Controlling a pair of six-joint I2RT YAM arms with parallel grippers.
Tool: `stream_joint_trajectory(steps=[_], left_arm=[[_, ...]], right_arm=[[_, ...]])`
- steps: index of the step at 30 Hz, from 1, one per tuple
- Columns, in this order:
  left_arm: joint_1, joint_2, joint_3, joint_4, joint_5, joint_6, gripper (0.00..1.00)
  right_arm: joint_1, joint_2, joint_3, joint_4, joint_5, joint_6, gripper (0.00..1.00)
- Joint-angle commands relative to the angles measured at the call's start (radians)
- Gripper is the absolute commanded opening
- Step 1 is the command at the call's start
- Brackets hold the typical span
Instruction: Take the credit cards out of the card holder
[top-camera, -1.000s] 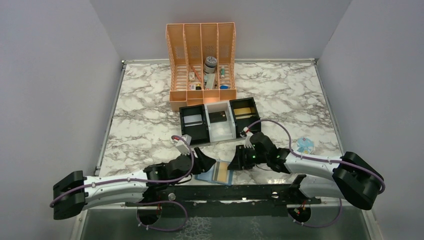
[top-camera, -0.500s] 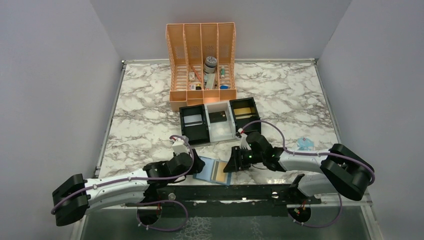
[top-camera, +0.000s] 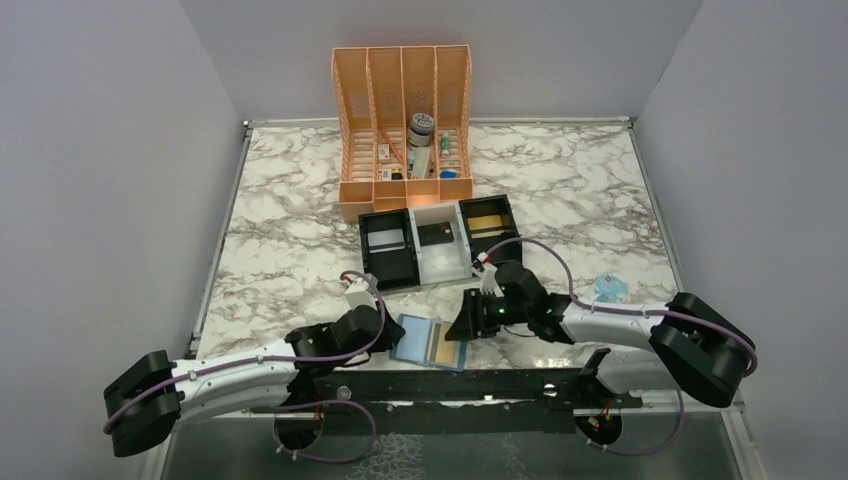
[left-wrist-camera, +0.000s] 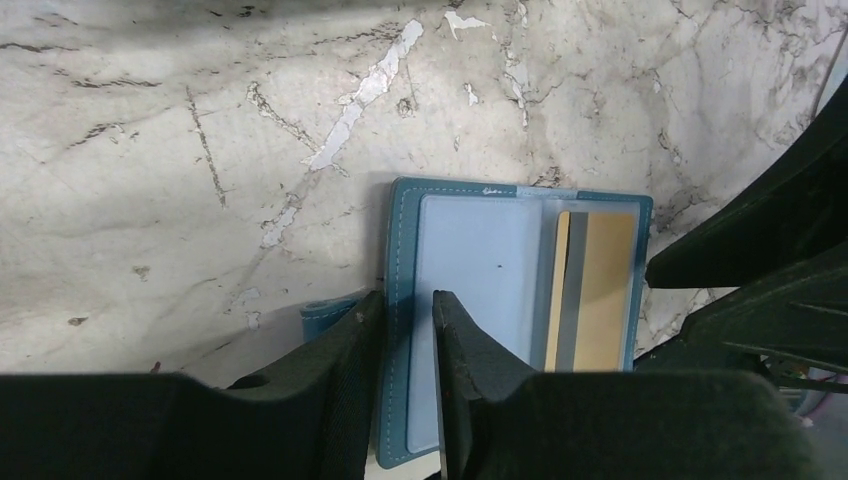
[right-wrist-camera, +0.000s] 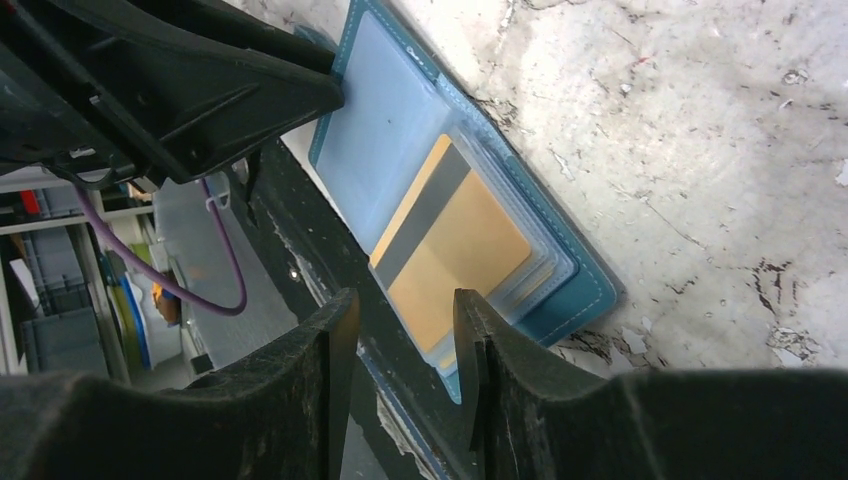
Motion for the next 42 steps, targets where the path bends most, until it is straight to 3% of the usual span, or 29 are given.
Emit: stream_joint_trajectory(steps=[1,17,37,42], left_arm=[[0.001,-0.004,-0.038,0.032,0.059,-0.043,0.27],[-0.006,0.038,-0.044,0.086,0.072,-0.089,0.22],[-0.069,0.004,-0.115,0.181,0.015,-0.214,0.15],[-0.071,-0.013,-0.127,0.18,0.01,-0.225,0.15]], right_arm=[[0.007,0.035,0.023,-0.011,0.01,0.009,0.41],[0.009,0.083,0.022,-0.069,0.102,0.02,0.43],[0.008,0.181,-0.061,0.247,-0.009,0.153,0.45],[0.008,0.133,-0.038,0.193,0.01,0.14,0.45]])
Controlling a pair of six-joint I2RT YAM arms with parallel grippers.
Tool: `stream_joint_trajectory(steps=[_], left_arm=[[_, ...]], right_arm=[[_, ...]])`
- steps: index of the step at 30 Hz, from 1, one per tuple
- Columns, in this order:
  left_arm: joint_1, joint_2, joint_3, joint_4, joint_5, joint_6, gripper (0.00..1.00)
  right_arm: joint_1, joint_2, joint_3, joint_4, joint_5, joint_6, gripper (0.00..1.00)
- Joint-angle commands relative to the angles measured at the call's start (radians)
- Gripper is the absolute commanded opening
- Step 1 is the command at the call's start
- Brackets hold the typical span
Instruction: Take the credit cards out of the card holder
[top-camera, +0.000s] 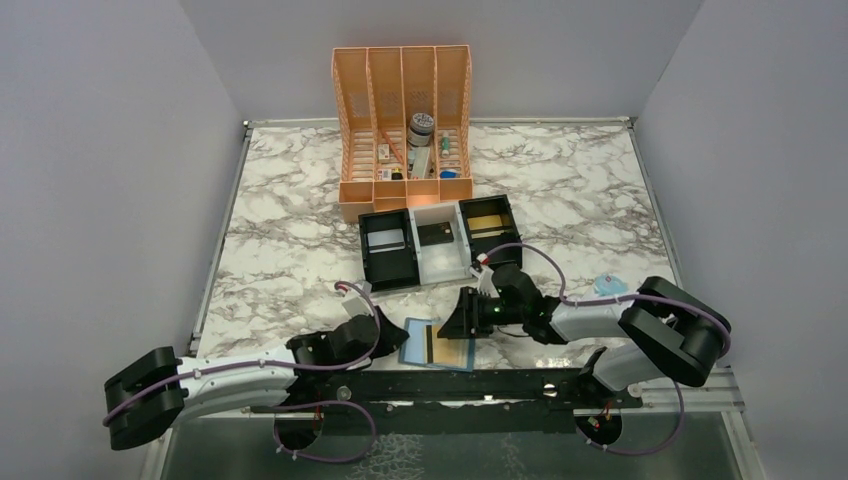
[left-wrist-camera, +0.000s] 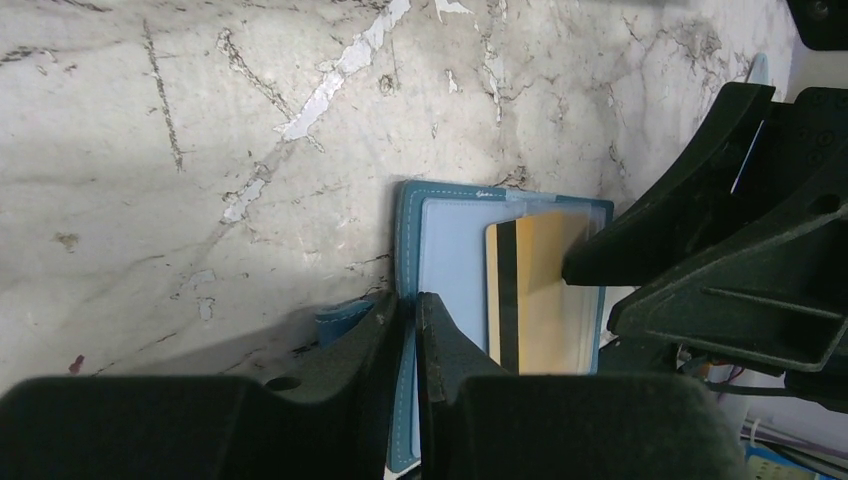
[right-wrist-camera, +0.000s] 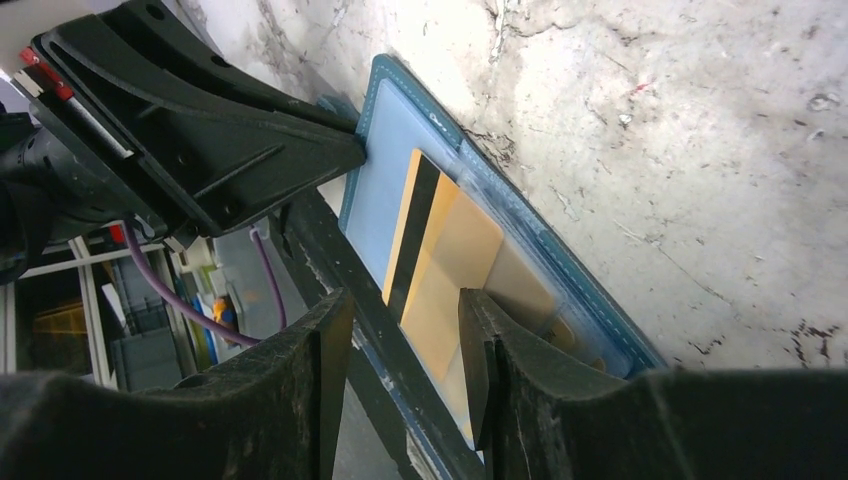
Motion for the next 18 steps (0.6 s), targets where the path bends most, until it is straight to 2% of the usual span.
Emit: stream_joint_trajectory(steps=[1,4,8,11,15,18], left_arm=[[-0.016,-0.012,-0.025,-0.001,0.032,-0.047,0.15],[-0.016,-0.015,-0.022,-0.007,0.029,-0.041,0.18],[-0.017,-0.039,-0.001,-0.063,0.009,-0.012,0.32],[-0.017,-0.075,0.059,-0.182,-0.04,0.022,0.39],[-0.016,-0.119,0.134,-0.303,-0.089,0.071,0.44],[-0.017,-0.124,0.168,-0.319,-0.082,0.108,0.45]], right_arm=[[0.008,-0.029,0.001,-0.065,0.024,-0.017,0.45],[0.008,-0.016,0.011,-0.064,0.0,-0.029,0.45],[0.009,0.017,-0.005,-0.053,0.004,-0.025,0.45],[0.009,0.01,-0.015,-0.111,0.068,-0.035,0.45],[0.008,-0.012,-0.02,-0.156,0.106,-0.049,0.45],[0.008,-0.031,-0.022,-0.174,0.123,-0.049,0.45]])
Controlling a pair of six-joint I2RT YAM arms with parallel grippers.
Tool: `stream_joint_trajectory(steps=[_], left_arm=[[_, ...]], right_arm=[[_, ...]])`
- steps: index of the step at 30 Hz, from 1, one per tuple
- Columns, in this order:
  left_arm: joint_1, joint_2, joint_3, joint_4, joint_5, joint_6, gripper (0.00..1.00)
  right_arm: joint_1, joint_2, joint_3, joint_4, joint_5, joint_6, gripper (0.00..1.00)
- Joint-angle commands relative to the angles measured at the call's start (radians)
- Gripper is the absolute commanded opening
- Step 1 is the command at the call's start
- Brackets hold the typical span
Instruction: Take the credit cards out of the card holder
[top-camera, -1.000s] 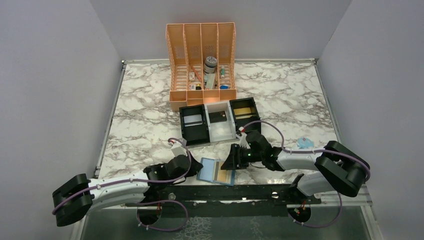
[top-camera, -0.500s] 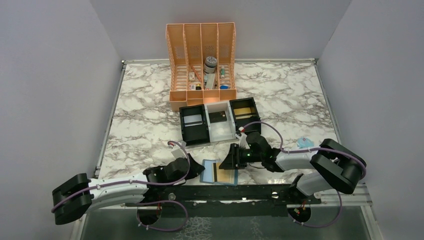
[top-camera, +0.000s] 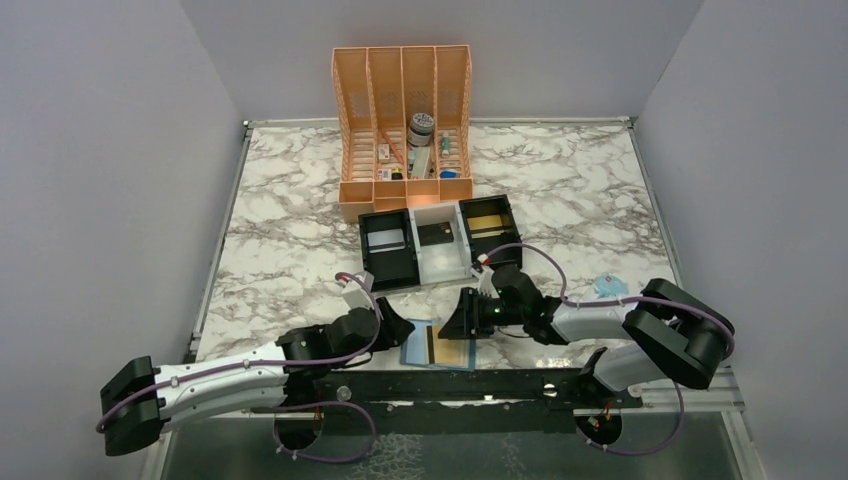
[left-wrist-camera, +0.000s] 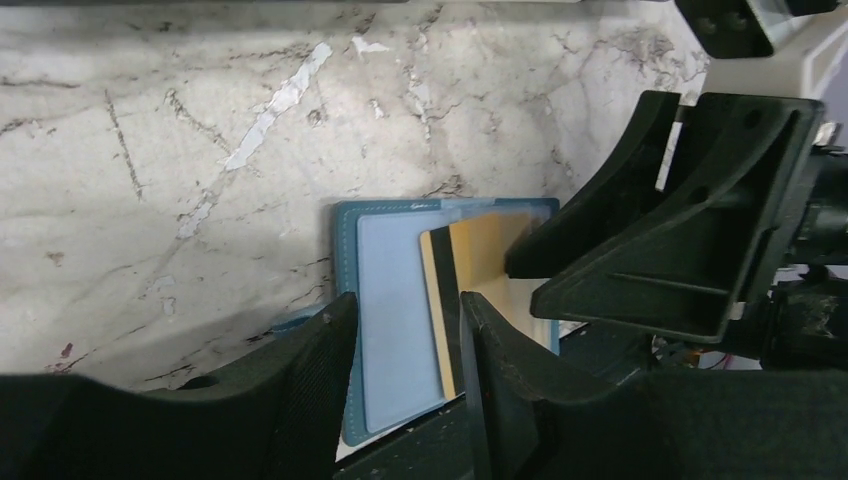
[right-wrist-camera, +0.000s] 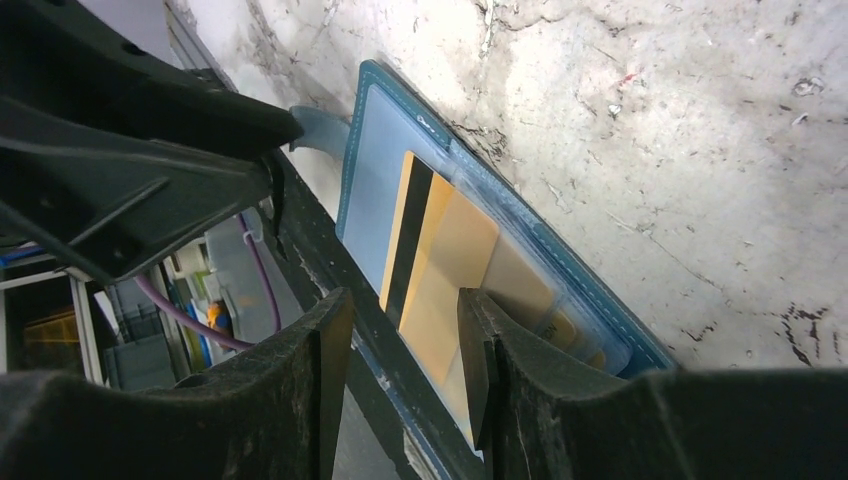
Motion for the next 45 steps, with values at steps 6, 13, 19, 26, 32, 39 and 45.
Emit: stream_joint_trajectory(steps=[6,13,19,26,32,39,45], left_arm=[[-0.004,0.038,0.062,0.094,0.141,0.178,0.45],[-0.005,0.191,-0.009,0.374,0.305,0.116,0.44],[-0.006,0.233,-0.046,0.364,0.245,0.052,0.45],[-0.006,0.27,-0.065,0.397,0.267,0.031,0.46],[-0.005,0.334,-0.074,0.478,0.271,0.011,0.45],[-0.006,0.43,-0.108,0.617,0.28,-0.038,0.4],[-0.005,0.501,-0.107,0.714,0.301,-0.056,0.32]], right_arm=[[0.008,-0.051,-0.037,-0.156,0.114,-0.05,0.45],[0.007,-0.07,-0.058,-0.152,0.113,-0.048,0.45],[0.007,-0.098,-0.073,-0.148,0.082,-0.057,0.45],[0.007,-0.104,-0.081,-0.136,0.005,-0.103,0.45],[0.008,-0.064,-0.099,-0.088,-0.018,-0.098,0.45],[0.007,-0.04,-0.133,-0.055,0.004,-0.074,0.45],[0.008,-0.029,-0.149,-0.04,0.012,-0.068,0.45]])
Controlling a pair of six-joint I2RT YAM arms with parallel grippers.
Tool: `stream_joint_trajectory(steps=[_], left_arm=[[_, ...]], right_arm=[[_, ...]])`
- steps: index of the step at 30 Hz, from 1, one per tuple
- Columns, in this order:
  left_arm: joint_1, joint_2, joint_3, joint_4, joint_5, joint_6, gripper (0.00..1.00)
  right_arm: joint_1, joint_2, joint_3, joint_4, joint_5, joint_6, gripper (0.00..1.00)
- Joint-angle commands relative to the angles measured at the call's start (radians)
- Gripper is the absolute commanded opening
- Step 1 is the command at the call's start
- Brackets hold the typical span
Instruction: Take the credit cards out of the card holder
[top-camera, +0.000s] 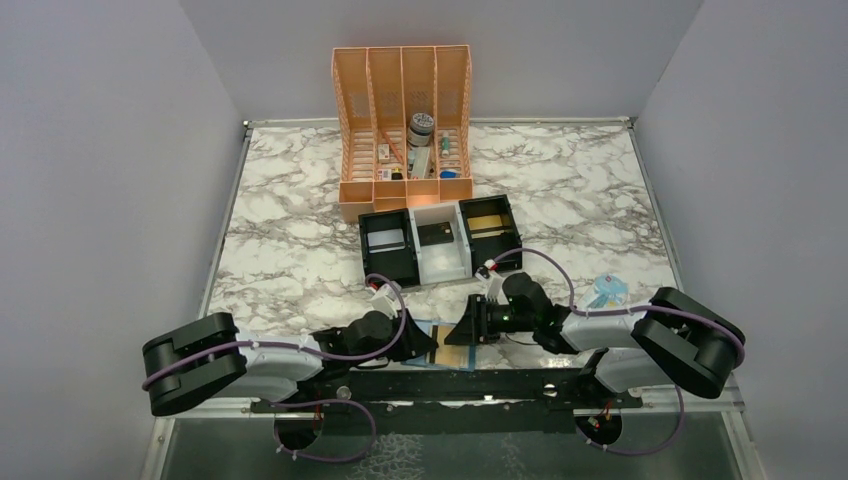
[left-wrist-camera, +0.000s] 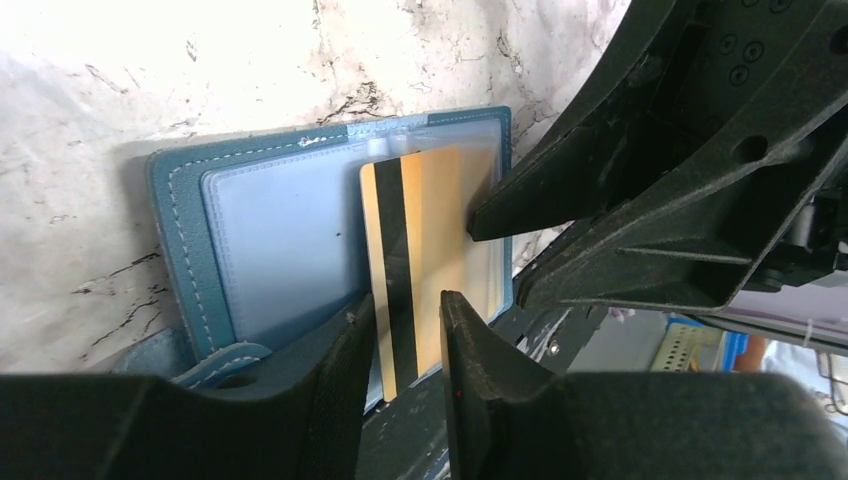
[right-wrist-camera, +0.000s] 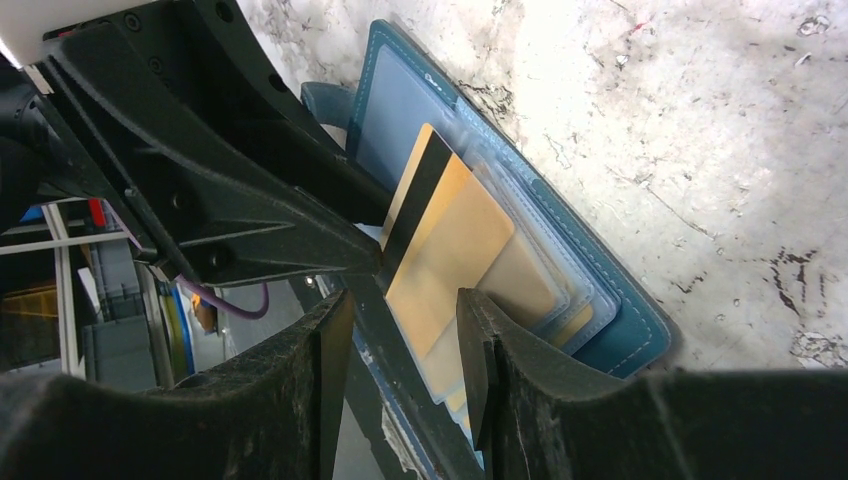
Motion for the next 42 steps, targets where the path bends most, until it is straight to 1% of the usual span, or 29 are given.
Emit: stream_joint_trajectory(steps=[1,3,8,10,17,25,28,30,32,35,38,42], left_arm=[[-0.005,0.044,-0.028,0.086,0.033,-0.026,0.31],[-0.004,0.045,-0.04,0.115,0.034,-0.037,0.29],[-0.003,0.02,-0.056,0.146,0.035,-0.051,0.21],[-0.004,0.009,-0.055,0.15,0.035,-0.051,0.19],[-0.003,0.037,-0.045,0.183,0.044,-0.056,0.21],[-0.003,0.147,-0.035,0.318,0.072,-0.058,0.21],[-0.004,0.173,-0.028,0.347,0.074,-0.065,0.12],[-0.004,0.163,-0.045,0.352,0.048,-0.083,0.05],[-0.003,0.136,-0.067,0.351,0.019,-0.092,0.03],[-0.004,0.075,-0.091,0.321,-0.006,-0.096,0.02],[-0.004,0.006,-0.085,0.214,-0.021,-0.081,0.0],[-0.003,-0.113,-0.085,0.072,-0.054,-0.064,0.0]], right_arm=[[0.004,0.039,-0.055,-0.115,0.028,-0.018,0.45],[0.004,0.042,-0.055,-0.117,0.033,-0.019,0.45],[0.003,0.048,-0.058,-0.109,0.034,-0.018,0.45],[0.004,0.051,-0.058,-0.105,0.033,-0.018,0.45],[0.004,0.059,-0.059,-0.102,0.035,-0.015,0.45],[0.004,0.079,-0.062,-0.089,0.034,-0.015,0.45],[0.003,0.084,-0.063,-0.088,0.035,-0.015,0.45],[0.003,0.082,-0.063,-0.093,0.04,-0.016,0.45],[0.004,0.077,-0.063,-0.1,0.051,-0.016,0.45],[0.004,0.073,-0.059,-0.113,0.065,-0.017,0.45],[0.003,0.082,-0.054,-0.115,0.066,-0.021,0.45],[0.002,0.094,-0.048,-0.115,0.068,-0.025,0.44]])
